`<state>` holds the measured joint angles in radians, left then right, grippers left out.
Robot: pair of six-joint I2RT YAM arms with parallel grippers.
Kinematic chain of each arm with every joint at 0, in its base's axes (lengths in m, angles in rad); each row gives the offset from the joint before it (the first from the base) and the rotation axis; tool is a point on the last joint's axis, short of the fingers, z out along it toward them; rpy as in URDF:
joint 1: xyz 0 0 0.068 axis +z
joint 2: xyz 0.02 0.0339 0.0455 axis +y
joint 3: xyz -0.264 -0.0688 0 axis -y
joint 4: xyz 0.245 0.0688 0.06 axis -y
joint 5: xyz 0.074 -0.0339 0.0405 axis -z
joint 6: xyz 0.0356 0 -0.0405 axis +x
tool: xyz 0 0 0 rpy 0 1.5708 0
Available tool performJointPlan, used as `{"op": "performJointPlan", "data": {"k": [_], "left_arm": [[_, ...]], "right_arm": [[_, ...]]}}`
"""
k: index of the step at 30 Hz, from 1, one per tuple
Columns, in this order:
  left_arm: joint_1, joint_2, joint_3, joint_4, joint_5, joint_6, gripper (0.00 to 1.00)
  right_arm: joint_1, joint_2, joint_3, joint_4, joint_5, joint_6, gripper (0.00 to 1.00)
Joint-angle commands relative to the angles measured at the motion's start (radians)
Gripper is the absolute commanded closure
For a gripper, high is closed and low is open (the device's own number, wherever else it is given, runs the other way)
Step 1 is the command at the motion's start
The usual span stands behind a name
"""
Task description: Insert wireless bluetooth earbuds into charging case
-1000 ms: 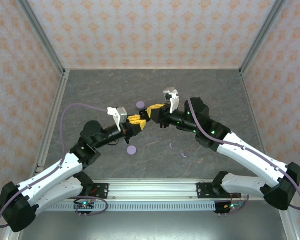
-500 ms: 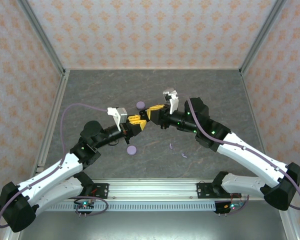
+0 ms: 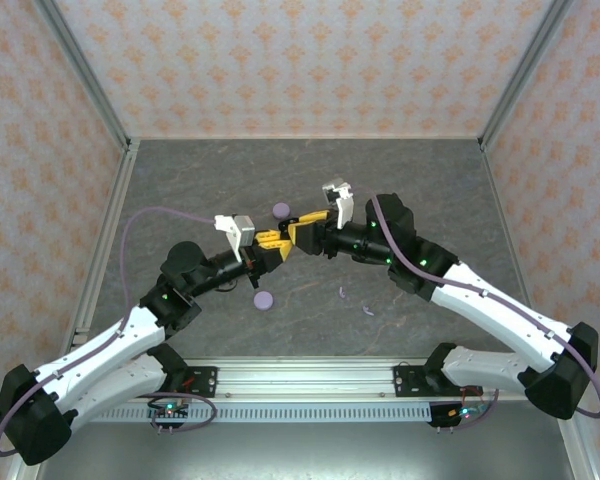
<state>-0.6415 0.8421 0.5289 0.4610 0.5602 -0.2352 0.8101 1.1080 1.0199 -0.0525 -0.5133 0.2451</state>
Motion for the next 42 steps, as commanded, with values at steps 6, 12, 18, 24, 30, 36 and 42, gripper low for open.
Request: {"op": "performJointPlan", "data": {"k": [6,12,18,24,30,36,42], "left_arm": [[-0.009,-0.029,-0.004,0.05,0.001,0.016,0.96],[-0.009,-0.028,-0.004,0.054,0.008,0.014,0.96],[-0.009,-0.028,-0.003,0.052,0.009,0.013,0.96],[-0.009,-0.021,-0.001,0.046,0.007,0.014,0.96],[-0.009,-0.008,0.006,0.036,0.007,0.018,0.96],[-0.009,-0.003,0.009,0.03,0.007,0.02,0.96],[-0.009,0.0,0.009,0.032,0.01,0.02,0.96]], "right_arm": [[-0.069,-0.059,0.009,-0.016,-0.028,0.051,0.38],[-0.087,-0.03,-0.014,0.052,-0.188,0.117,0.15],[-0.088,0.03,0.011,0.085,-0.298,0.142,0.17],[-0.088,0.052,0.028,0.141,-0.345,0.156,0.29],[-0.088,0.046,0.03,0.186,-0.357,0.153,0.36],[-0.088,0.015,0.017,0.206,-0.368,0.139,0.42],[-0.087,-0.046,-0.032,0.255,-0.322,0.123,0.41]]}}
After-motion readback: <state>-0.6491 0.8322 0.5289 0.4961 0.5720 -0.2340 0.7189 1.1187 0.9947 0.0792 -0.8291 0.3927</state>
